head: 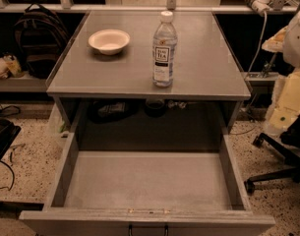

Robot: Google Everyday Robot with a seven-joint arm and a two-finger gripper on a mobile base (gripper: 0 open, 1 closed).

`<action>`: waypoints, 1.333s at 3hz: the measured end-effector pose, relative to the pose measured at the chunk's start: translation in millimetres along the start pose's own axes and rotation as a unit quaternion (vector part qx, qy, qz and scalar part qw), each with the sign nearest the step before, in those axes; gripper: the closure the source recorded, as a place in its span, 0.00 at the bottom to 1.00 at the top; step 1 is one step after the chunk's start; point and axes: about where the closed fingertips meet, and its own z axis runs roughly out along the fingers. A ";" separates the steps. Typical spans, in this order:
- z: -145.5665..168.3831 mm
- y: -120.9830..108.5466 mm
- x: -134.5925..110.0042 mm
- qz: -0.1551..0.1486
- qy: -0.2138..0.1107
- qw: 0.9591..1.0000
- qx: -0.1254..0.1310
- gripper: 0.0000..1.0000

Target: Place blue plastic bottle into top drawer

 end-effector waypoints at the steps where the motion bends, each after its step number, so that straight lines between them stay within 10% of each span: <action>1: 0.5 -7.9 -2.8 0.000 -0.005 1.000 0.009 0.00; 4: 29.5 -88.9 -50.0 0.001 -0.072 0.997 0.040 0.00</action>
Offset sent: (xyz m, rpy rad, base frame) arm 0.0617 -0.0003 -0.0017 0.0256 -0.0706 -0.0013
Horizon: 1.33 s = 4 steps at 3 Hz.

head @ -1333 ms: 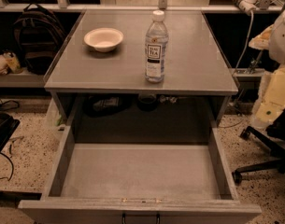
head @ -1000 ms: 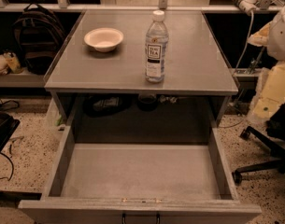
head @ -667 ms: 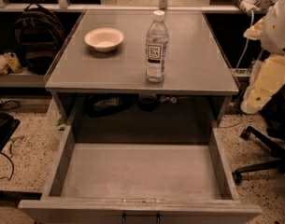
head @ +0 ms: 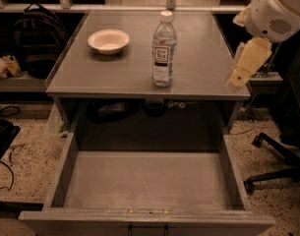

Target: Place blue plastic bottle into top drawer

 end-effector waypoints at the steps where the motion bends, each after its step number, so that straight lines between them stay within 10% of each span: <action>1: 16.6 -24.6 -20.6 0.011 -0.046 0.999 0.007 0.00; 4: 76.4 -75.7 -72.3 0.043 -0.148 0.988 0.018 0.00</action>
Offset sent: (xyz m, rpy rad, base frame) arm 0.0937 0.0427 -0.0030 0.2750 -0.1217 -0.0116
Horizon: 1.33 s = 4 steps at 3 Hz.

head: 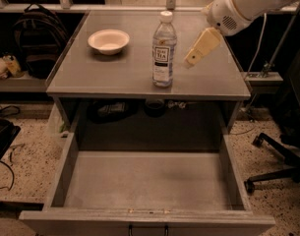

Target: Place blue plastic bottle into top drawer

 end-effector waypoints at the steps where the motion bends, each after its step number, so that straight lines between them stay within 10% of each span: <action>1: 24.6 -6.3 -11.8 0.008 -0.018 1.000 -0.010 0.00; 4: 64.5 -0.9 -31.7 0.030 -0.057 0.997 -0.043 0.00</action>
Offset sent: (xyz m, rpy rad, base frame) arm 0.0413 0.0477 -0.0190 0.1225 0.0363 0.0241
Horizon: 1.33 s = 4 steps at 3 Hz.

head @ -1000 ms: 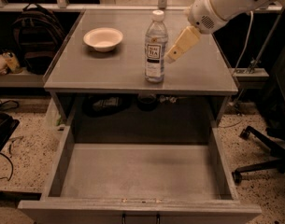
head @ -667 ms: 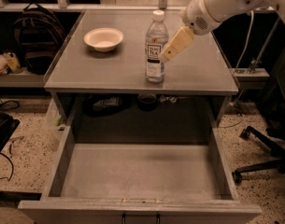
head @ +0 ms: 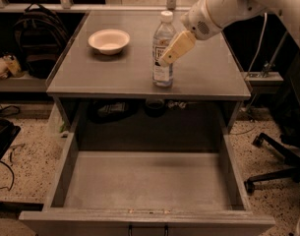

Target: Place blue plastic bottle into top drawer

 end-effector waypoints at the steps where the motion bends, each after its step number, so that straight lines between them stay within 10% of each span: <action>1: 8.8 3.6 -3.4 0.005 -0.008 1.000 -0.009 0.00; 4: 16.7 8.5 -7.9 0.005 -0.015 1.000 -0.017 0.61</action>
Offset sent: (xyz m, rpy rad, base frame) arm -0.0009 0.0260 -0.0076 0.0566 0.0196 0.0337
